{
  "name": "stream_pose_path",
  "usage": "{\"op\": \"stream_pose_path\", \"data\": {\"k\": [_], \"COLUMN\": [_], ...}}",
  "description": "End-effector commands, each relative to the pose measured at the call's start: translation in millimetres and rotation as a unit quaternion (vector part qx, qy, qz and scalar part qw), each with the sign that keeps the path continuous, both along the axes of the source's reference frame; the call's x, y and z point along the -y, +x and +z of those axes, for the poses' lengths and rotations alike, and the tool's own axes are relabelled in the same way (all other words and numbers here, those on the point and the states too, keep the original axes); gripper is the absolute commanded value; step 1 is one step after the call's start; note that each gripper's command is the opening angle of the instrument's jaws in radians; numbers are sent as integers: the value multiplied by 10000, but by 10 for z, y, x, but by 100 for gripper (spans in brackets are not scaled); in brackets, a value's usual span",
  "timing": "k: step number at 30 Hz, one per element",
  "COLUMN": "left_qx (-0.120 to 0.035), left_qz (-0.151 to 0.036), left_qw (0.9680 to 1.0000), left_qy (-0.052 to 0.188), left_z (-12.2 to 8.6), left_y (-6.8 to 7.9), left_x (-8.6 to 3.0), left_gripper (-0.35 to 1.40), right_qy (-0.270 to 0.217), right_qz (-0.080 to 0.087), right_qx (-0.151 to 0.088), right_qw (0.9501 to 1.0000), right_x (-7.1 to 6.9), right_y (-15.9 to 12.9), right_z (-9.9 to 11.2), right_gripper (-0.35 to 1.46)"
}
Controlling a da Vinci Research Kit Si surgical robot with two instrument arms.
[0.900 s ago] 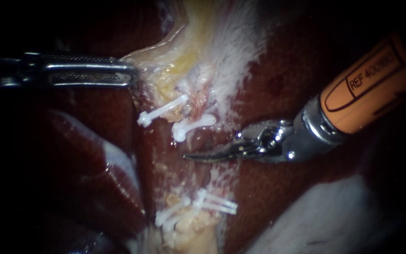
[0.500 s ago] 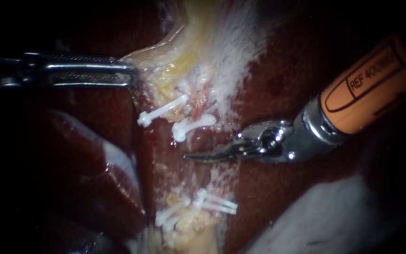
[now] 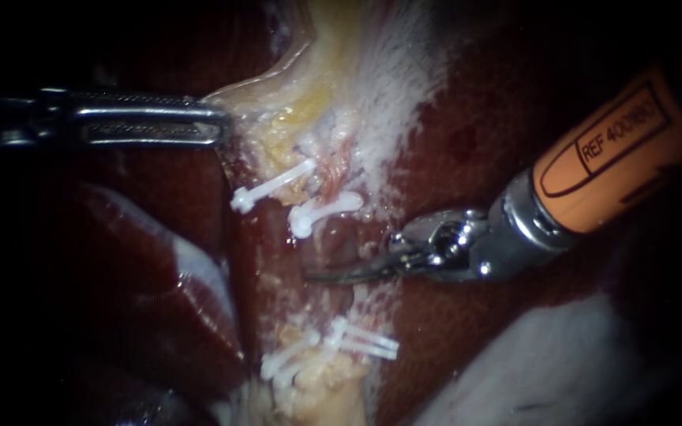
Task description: Go back from the cut right tube
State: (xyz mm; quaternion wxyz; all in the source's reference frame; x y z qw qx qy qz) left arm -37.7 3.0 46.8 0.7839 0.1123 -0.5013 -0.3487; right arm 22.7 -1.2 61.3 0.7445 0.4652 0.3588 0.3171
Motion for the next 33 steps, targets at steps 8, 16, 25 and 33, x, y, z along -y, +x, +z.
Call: {"op": "stream_pose_path", "data": {"k": [8, 16, 25, 33], "left_qx": [-2, 1, 5, 9], "left_qz": [7, 13, 20, 25], "left_qw": [10000, 10000, 10000, 10000], "left_qy": [-9, -9, -9, -9], "left_z": [0, 0, 0, 1], "left_y": [2, 4, 7, 9], "left_x": [0, 1, 1, 1], "left_gripper": [-35, -35, -35, -35], "right_qy": [-80, -983, -1790, -2896], "right_qz": [15, -47, -144, -350], "right_qx": [-18, -47, -212, -436], "right_qw": [10000, 9951, 9835, 9555], "right_x": [-1, -5, -26, -54], "right_y": [-9, -29, -58, -81], "right_z": [1, 5, -1, -18], "right_gripper": [47, 88, 119, 136]}}
